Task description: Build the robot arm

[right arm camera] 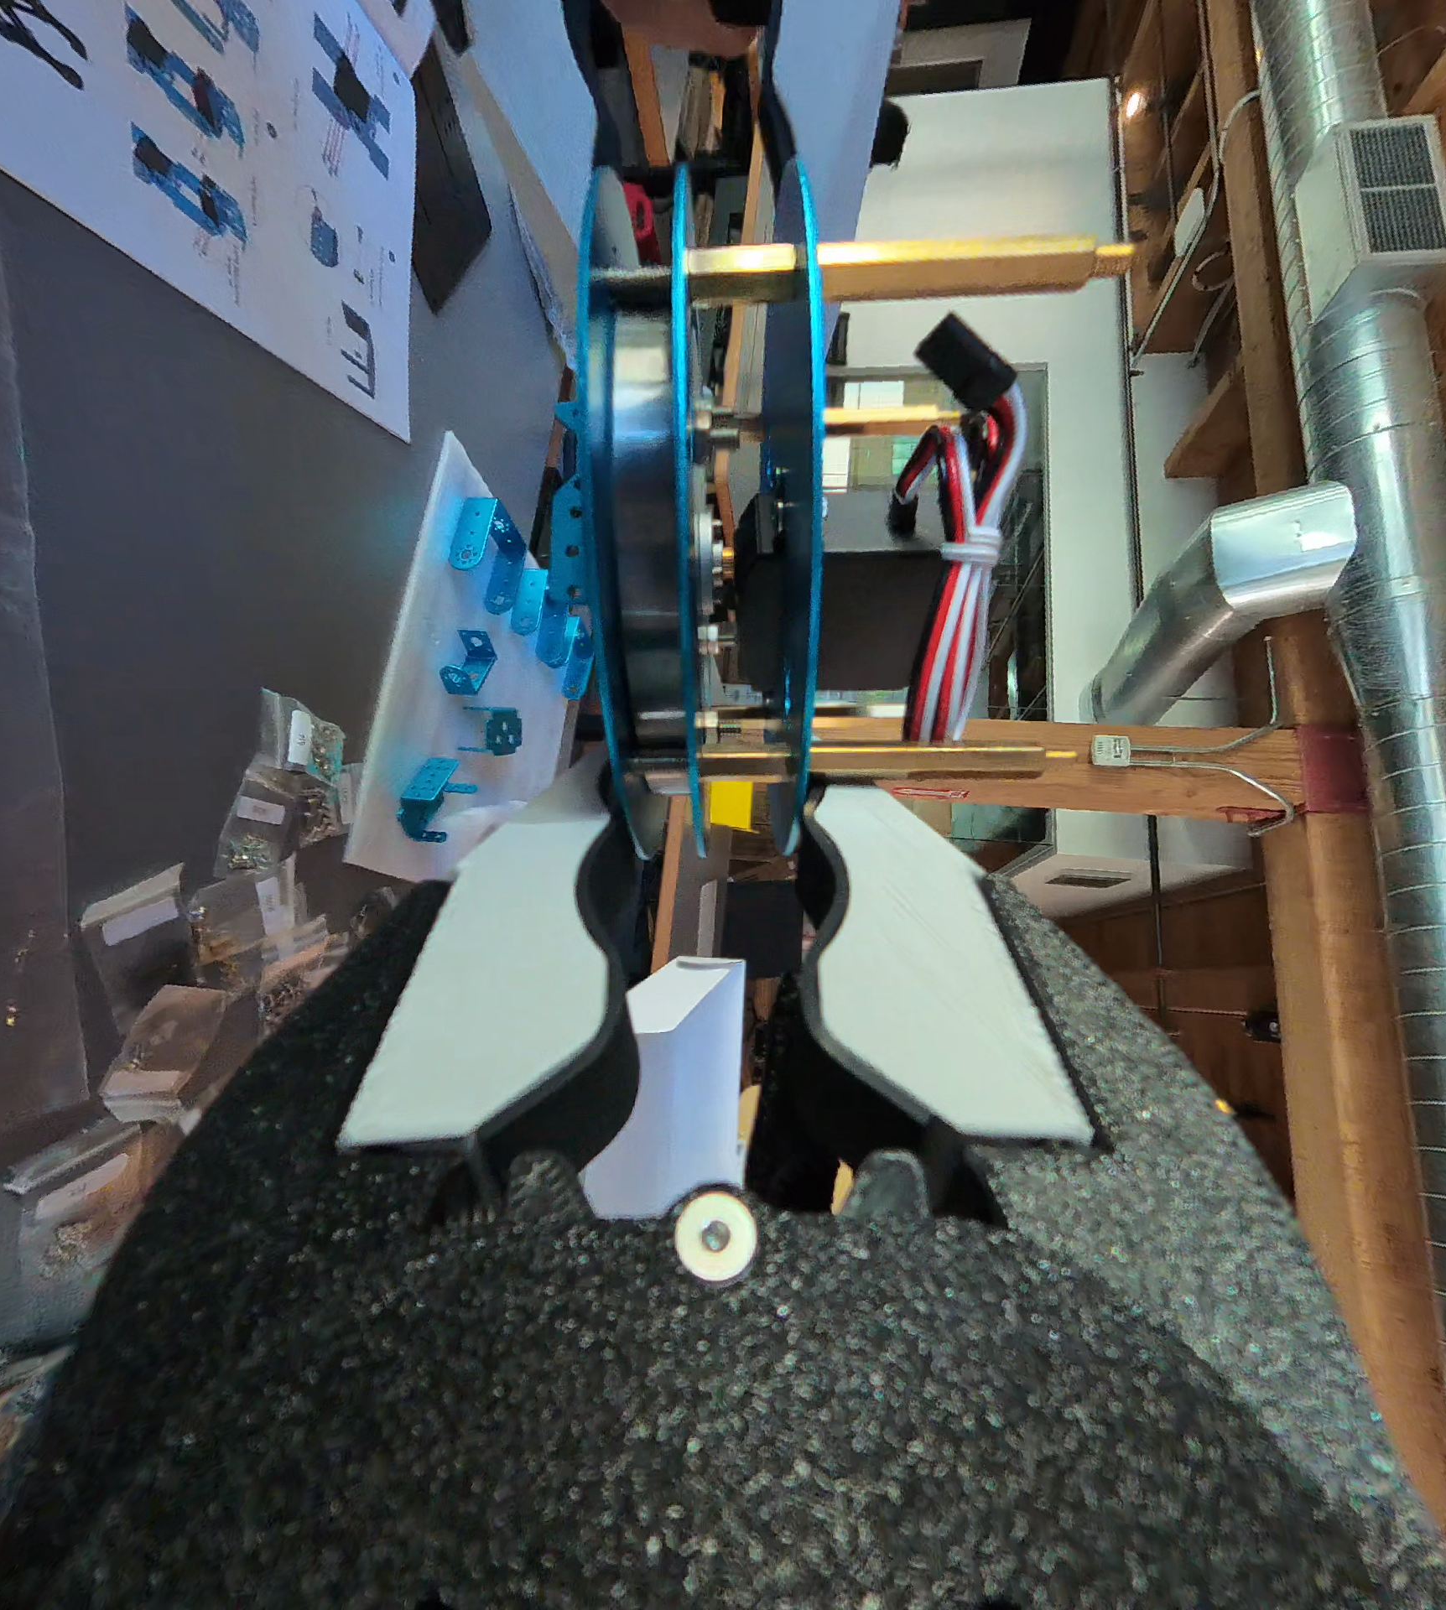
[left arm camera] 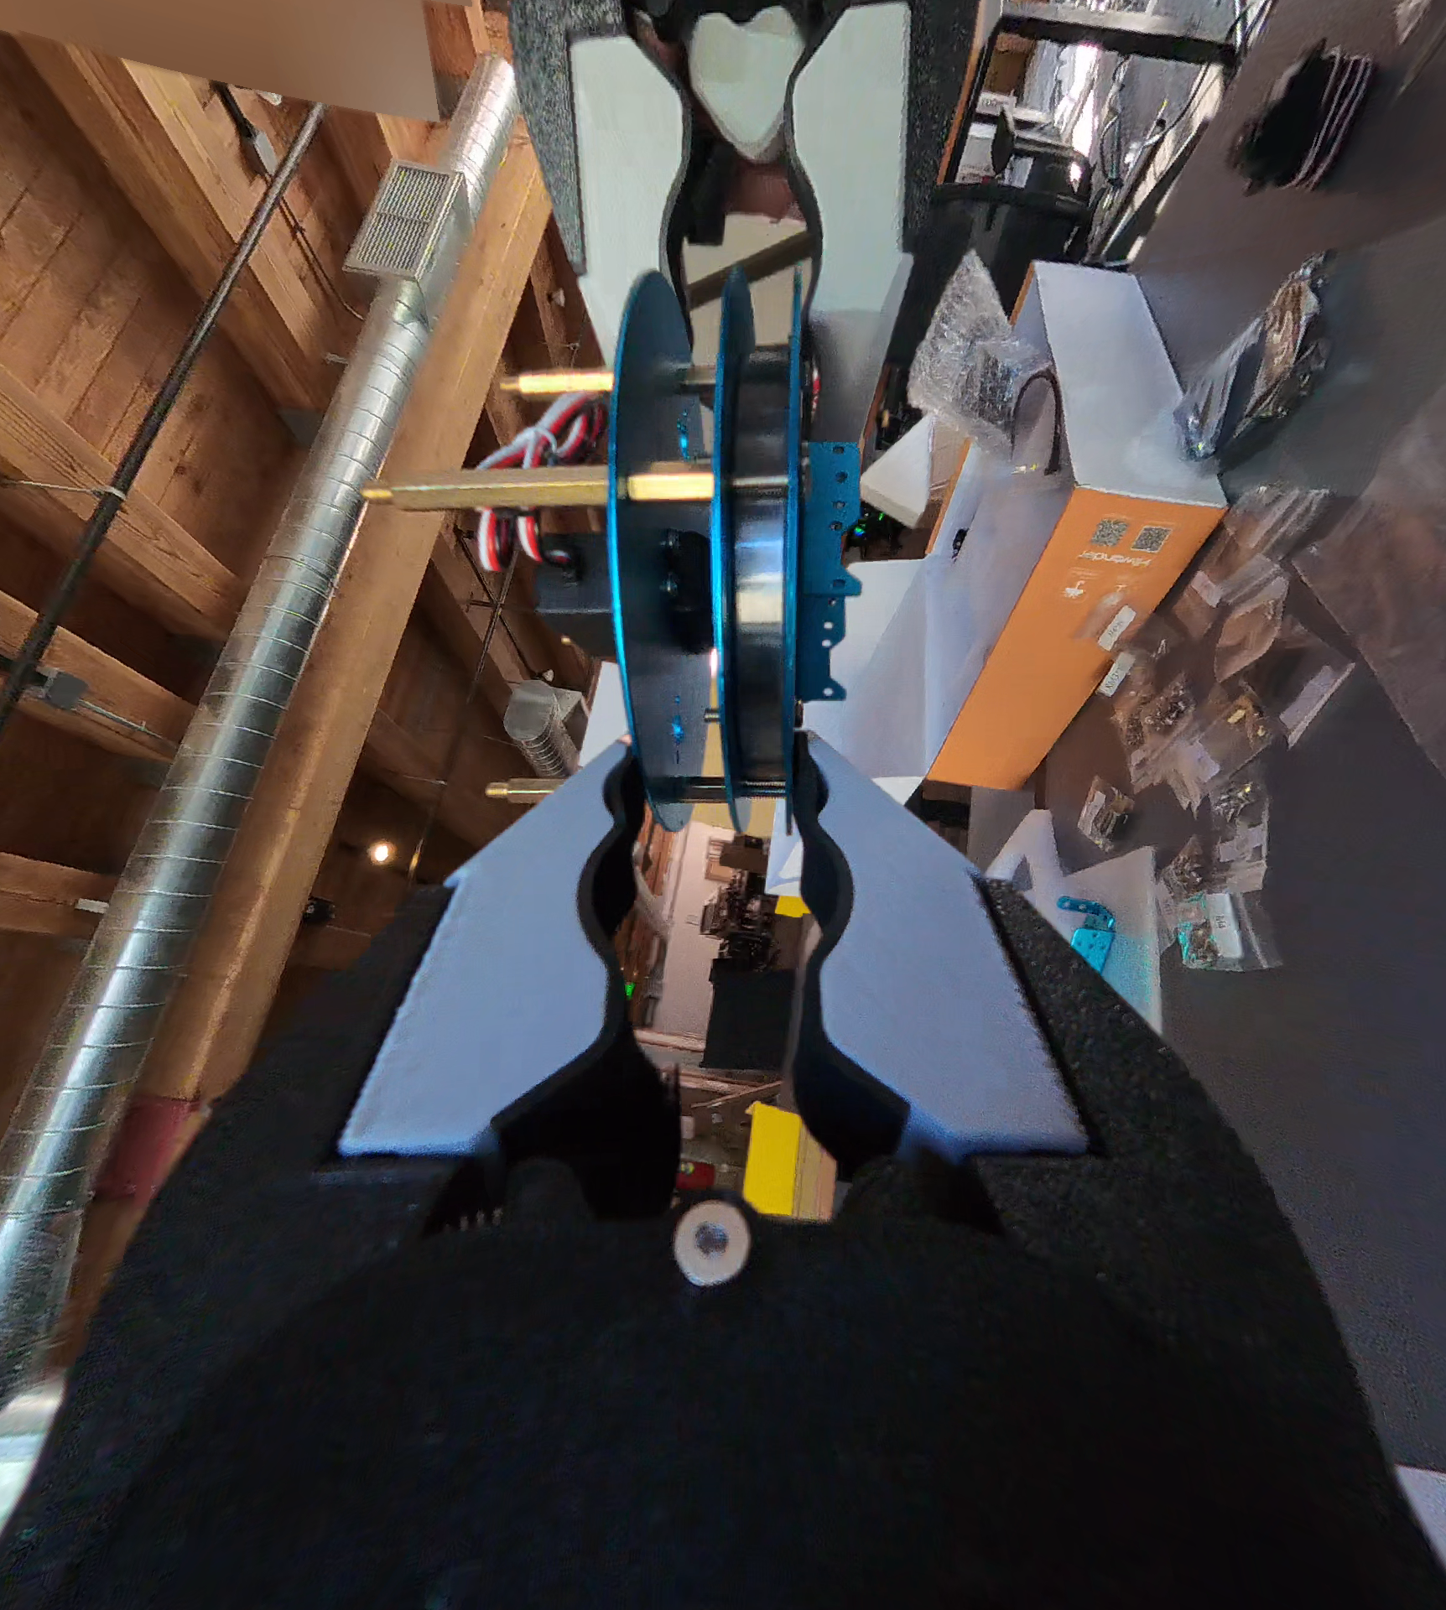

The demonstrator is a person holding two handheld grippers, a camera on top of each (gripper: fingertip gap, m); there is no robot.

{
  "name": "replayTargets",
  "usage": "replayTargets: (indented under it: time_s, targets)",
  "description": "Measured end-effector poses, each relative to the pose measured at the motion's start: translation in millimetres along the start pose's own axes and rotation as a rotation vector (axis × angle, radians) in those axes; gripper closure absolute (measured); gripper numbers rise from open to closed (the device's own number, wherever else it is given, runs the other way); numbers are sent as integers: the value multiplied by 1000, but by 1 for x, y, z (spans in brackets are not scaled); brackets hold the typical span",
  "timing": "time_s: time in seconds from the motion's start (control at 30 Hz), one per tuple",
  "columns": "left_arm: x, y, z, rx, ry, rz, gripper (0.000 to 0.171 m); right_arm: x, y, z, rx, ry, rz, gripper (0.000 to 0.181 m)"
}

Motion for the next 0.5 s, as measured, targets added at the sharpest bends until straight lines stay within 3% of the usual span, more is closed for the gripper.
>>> replayTargets:
  time_s: [0.17,0.3,0.4,0.5]
  targets:
    - [-17,7,18,14,36,47,139,11,-25,7,-7,-36,-88,149]
    - [-41,10,9,-32,34,16,140,29,-27,22,-18,-62,-116,150]
    - [-48,7,14,19,7,2,139,33,-34,28,94,-55,-106,149]
    - [-48,13,10,-36,58,10,139,34,-30,25,-7,-68,-129,149]
Point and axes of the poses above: each gripper's, where its closed fingertips meet, y out along the fingers, z out of its top, x = y × z across the jaws, the point moved 5 cm from there along -y, back along the fingers, and after that the axes turned 15 degrees about z, right-handed, at the moved point
